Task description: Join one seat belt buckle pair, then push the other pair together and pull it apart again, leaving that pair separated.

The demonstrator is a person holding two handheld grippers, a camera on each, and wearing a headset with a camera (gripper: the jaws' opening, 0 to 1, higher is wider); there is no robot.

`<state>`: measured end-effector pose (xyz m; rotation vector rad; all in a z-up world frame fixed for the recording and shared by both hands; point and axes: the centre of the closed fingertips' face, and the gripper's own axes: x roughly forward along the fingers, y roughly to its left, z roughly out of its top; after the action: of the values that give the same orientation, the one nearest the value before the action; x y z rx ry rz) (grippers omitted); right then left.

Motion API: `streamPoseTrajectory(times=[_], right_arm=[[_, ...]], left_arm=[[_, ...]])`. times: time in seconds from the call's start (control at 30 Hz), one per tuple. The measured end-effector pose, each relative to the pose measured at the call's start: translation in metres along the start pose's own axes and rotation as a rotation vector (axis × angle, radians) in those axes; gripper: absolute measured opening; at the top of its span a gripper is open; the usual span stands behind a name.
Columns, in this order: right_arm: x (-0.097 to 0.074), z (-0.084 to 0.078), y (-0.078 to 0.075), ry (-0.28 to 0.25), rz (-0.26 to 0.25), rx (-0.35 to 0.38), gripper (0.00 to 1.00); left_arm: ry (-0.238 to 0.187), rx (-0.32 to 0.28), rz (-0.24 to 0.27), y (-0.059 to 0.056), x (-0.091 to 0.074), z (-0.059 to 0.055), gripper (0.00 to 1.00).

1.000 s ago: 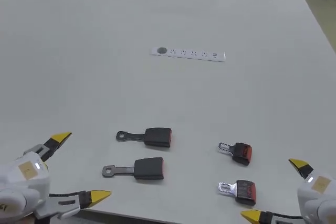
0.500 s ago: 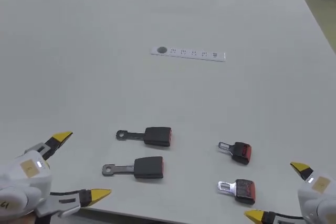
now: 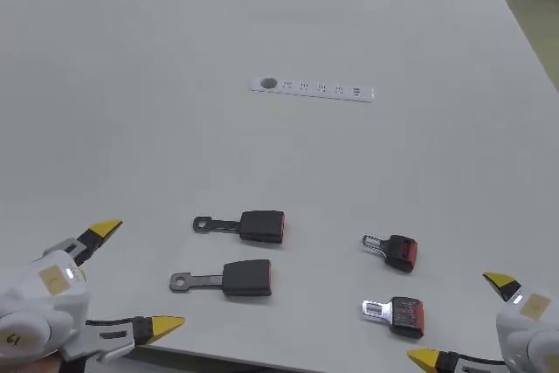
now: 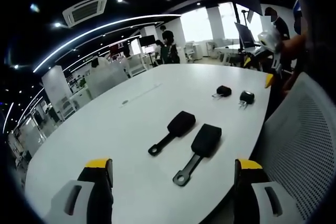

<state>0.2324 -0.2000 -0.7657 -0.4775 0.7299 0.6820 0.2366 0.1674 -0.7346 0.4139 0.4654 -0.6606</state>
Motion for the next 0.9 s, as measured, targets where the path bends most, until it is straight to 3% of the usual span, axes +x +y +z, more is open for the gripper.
streamPoseTrajectory(times=[0.37, 0.57, 0.67, 0.9], right_arm=[[0.000, 0.000, 0.001, 0.013, 0.008, 0.035, 1.00], [0.000, 0.004, 0.004, 0.010, 0.022, -0.011, 0.93], [0.000, 0.004, 0.008, 0.012, 0.044, -0.012, 0.94], [-0.002, 0.003, 0.010, 0.028, 0.063, -0.054, 0.90]], left_arm=[[0.006, 0.000, -0.004, -0.001, 0.000, -0.001, 0.98], [0.006, 0.008, -0.014, -0.003, 0.000, 0.000, 0.98], [0.007, -0.034, -0.041, -0.005, 0.000, -0.001, 1.00], [0.092, -0.009, -0.103, -0.014, 0.002, -0.011, 0.99]])
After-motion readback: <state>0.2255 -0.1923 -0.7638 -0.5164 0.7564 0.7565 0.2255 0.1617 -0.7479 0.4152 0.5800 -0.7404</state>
